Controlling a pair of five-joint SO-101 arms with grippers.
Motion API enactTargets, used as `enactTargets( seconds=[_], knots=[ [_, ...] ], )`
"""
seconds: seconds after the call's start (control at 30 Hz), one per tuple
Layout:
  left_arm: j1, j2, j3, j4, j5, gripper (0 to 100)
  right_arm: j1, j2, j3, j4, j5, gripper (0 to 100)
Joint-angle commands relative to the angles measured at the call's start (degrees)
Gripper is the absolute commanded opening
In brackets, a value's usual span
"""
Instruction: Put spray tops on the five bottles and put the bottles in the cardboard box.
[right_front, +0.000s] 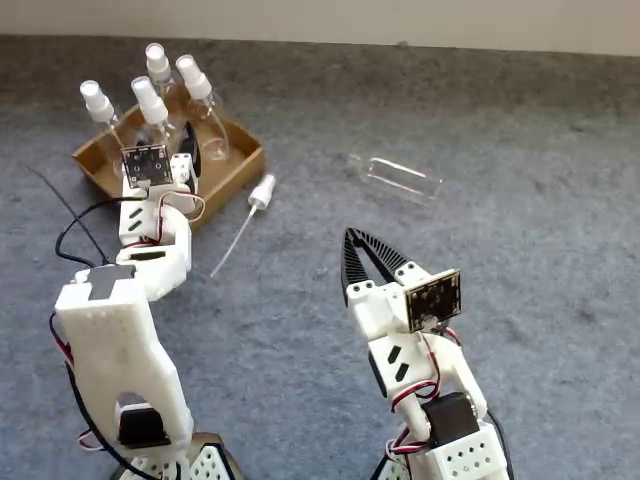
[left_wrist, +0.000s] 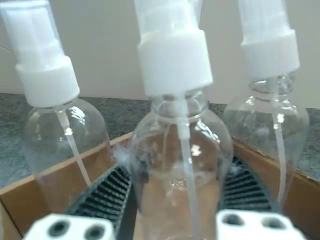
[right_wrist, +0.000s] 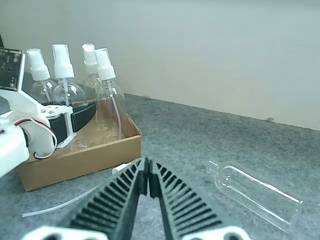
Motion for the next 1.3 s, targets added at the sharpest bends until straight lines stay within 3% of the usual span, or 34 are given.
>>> enactTargets(
  seconds=[0.0, 0.3, 0.6, 1.27],
  knots=[
    [-0.4, 0.57, -4.0, -1.76, -0.62, 4, -0.57, -0.04, 9.27, 0.13, -0.44, 0.5],
    [-0.31, 1.98, -4.35, -1.58, -0.62, 4, -0.57, -0.04, 9.27, 0.13, -0.44, 0.5],
    [-0.31, 1.63, -2.42, -1.67, -6.07, 16, -0.57, -0.04, 9.27, 0.13, -0.44, 0.5],
    [-0.57, 1.45, 0.22, -1.76, -6.15, 16, -0.4, -0.04, 9.27, 0.13, -0.26, 0.5]
  ],
)
